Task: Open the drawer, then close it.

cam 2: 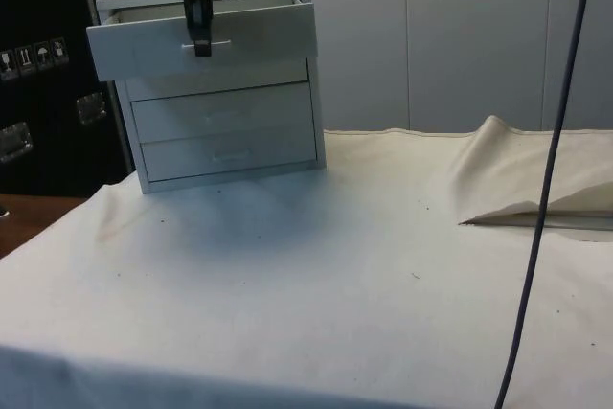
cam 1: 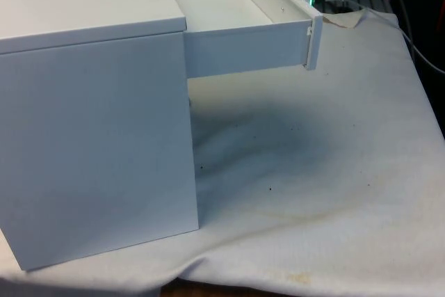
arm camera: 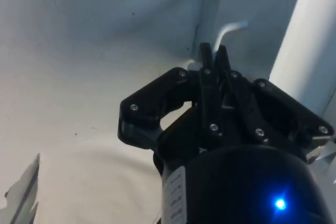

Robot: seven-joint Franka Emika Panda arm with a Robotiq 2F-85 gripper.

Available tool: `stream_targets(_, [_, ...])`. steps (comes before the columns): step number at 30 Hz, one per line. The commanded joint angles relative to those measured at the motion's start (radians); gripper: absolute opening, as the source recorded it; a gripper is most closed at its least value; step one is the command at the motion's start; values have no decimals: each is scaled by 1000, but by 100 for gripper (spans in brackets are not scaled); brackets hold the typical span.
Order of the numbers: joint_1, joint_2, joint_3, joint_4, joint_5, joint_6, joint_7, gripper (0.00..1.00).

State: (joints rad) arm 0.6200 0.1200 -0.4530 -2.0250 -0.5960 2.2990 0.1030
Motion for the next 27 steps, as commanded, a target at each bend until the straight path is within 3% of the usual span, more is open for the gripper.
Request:
stream_targets(1, [11,-10,9,-8,-2,-9,21,0])
stream_targets(4, [13,-12,18,-11,-9,-15,33,0])
stream_targets(5, [0,-1,9,-2,-10,-2,16,0])
stream_targets(6, [14,-12,20,-11,-11,-16,36,0])
stream_targets(10, [16,-7,30,-6,-20,-23,51,0])
stream_targets(12, [16,-4,33,-3,-23,-25,54,0])
stream_targets(13, [0,-1,22,-4,-28,-7,37,0])
stream_targets(14, [14,-3,33,-2,-25,-25,55,0])
stream_targets(23, [6,12,33,-4,-65,-12,82,0])
stream_targets(24, [0,13,28,-3,-65,-9,73,0])
stream_targets(27, [7,18,34,-2,-81,-14,94,0])
